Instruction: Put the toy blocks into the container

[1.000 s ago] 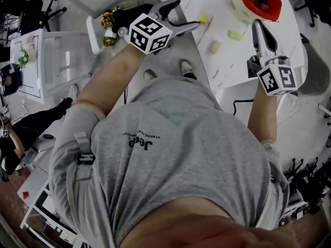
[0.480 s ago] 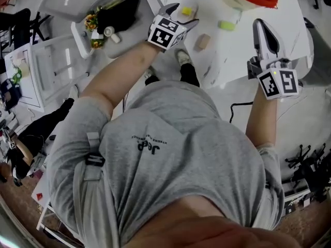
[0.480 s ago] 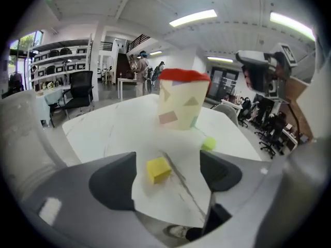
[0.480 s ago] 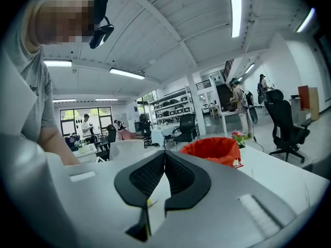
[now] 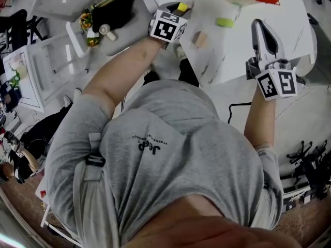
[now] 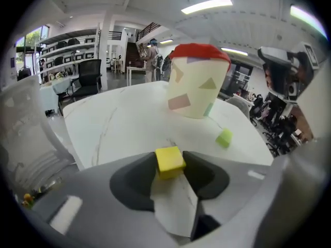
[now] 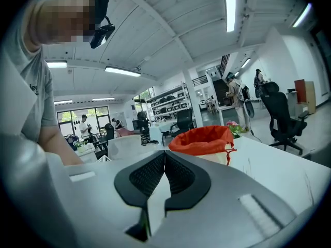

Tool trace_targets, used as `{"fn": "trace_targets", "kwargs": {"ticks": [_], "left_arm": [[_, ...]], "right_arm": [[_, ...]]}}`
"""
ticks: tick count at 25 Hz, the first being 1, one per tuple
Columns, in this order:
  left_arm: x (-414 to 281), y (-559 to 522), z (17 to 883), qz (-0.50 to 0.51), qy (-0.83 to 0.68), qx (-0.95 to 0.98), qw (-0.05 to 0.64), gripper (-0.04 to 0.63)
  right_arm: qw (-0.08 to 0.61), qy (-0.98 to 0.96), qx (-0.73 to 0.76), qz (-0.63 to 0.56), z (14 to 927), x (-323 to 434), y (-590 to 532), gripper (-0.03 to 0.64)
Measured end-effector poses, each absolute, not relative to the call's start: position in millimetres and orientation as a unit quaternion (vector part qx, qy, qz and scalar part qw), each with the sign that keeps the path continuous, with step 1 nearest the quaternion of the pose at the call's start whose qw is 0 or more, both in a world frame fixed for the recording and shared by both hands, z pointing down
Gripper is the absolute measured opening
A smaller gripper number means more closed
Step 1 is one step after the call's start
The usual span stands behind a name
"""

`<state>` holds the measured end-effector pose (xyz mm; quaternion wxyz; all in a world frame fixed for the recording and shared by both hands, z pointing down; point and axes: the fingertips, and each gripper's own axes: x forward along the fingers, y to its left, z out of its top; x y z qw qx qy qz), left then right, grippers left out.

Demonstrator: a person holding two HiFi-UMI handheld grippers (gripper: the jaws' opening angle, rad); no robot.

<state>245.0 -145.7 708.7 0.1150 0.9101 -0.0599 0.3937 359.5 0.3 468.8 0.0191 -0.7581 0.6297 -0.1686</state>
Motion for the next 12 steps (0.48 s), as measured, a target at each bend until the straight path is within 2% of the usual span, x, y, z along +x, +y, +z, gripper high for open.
{"fn": "trace_targets", "kwargs": {"ticks": [6, 12], "left_arm": [[253, -143, 685, 0.386, -0.041, 0.915, 0.111, 0.213], [280, -138, 626, 0.348, -0.003, 0.933, 0.089, 0.212]], "right_arm": [[0.027, 0.623, -0.764, -0.164, 464, 370, 1, 0.005], [0.035, 0.620, -0.770, -0.148, 447, 383, 5, 0.005]]}}
